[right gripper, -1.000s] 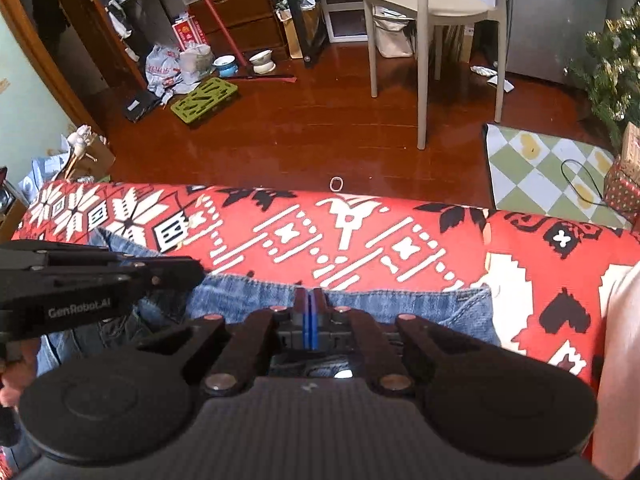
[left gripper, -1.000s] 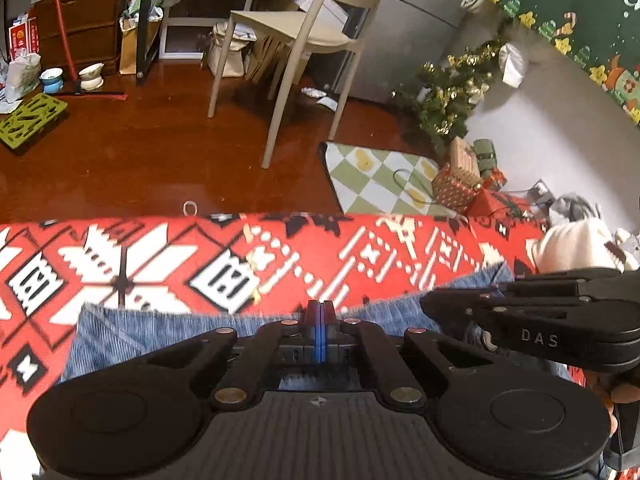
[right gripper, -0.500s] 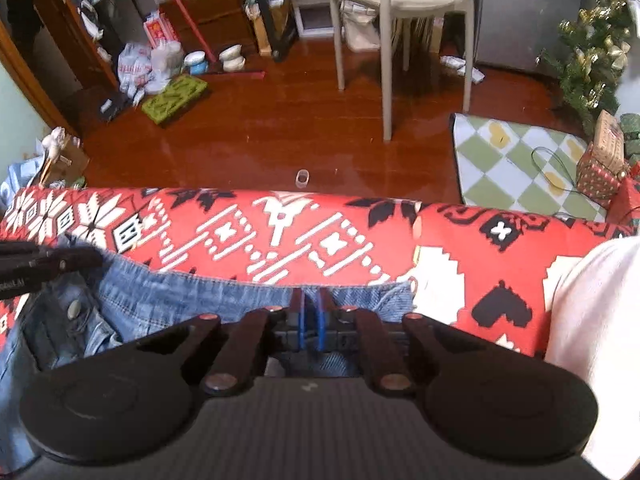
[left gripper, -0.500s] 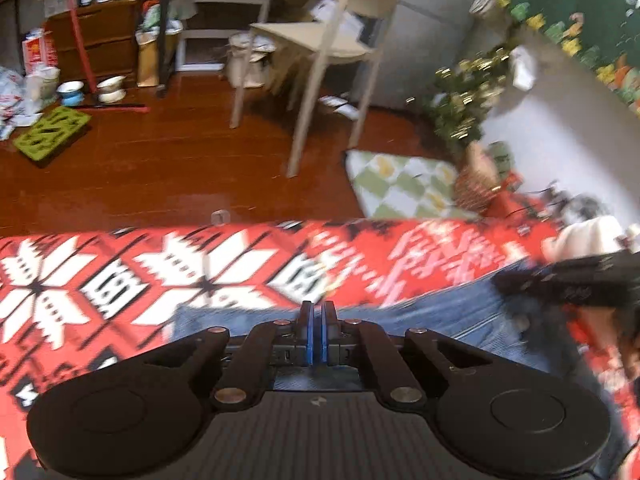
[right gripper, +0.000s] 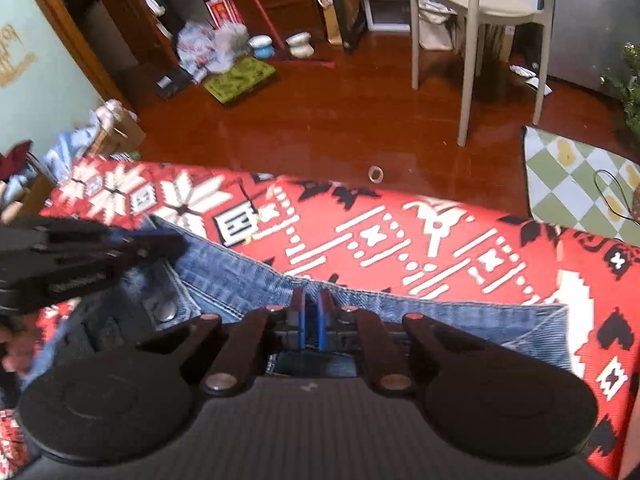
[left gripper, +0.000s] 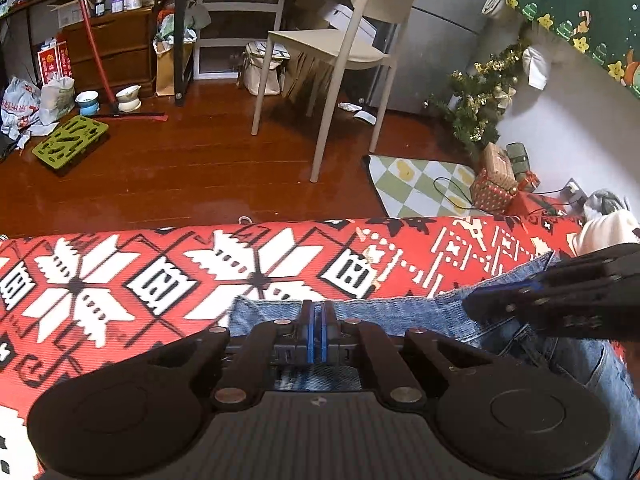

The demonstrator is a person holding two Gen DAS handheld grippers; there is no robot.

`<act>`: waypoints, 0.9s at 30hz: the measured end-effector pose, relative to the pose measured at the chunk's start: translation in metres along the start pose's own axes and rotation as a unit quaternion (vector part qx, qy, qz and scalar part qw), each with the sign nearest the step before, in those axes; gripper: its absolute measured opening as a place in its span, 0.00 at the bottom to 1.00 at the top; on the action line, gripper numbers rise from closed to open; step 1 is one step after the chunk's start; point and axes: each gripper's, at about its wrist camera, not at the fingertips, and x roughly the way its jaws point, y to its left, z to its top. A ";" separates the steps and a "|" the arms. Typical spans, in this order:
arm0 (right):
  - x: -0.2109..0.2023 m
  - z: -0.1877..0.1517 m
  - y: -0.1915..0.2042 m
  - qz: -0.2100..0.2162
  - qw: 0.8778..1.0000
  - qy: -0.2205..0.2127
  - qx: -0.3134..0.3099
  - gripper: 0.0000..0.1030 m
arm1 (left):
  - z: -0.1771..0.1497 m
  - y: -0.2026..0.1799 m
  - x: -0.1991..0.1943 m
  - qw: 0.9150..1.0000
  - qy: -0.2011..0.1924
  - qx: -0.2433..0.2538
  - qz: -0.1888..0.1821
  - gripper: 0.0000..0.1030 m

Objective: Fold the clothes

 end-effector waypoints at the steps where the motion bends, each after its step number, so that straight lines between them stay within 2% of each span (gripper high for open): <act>1: 0.004 0.000 0.002 -0.005 1.000 0.000 0.002 0.02 | 0.000 0.003 0.000 1.000 0.000 -0.001 0.005 0.03; 5: 0.009 0.007 0.004 -0.017 1.000 -0.004 0.016 0.00 | -0.001 0.019 -0.002 1.000 -0.005 -0.028 0.006 0.03; 7: 0.008 0.008 0.009 -0.030 0.999 -0.011 0.002 0.03 | -0.001 0.024 -0.004 0.999 -0.012 -0.042 0.002 0.03; 8: 0.005 0.008 0.010 -0.022 1.000 -0.014 0.006 0.03 | -0.001 0.024 -0.005 0.999 -0.014 -0.044 0.000 0.03; 11: -0.001 0.008 0.017 -0.001 1.000 -0.015 0.011 0.03 | 0.000 0.023 -0.010 0.999 -0.017 -0.041 -0.002 0.03; 14: 0.007 0.004 0.032 -0.007 1.000 0.002 -0.013 0.03 | 0.000 0.020 -0.013 1.000 -0.013 -0.026 0.004 0.03; 18: 0.010 0.008 0.035 -0.008 1.000 -0.006 -0.002 0.01 | -0.005 0.021 -0.005 1.000 0.000 -0.015 0.015 0.03; 23: 0.013 0.013 0.038 -0.009 1.000 -0.017 0.012 0.04 | -0.002 0.025 -0.014 0.999 -0.017 -0.032 0.001 0.03; 27: -0.018 0.010 0.035 -0.004 0.999 -0.033 0.023 0.07 | 0.004 0.019 -0.031 0.999 -0.035 -0.027 -0.001 0.03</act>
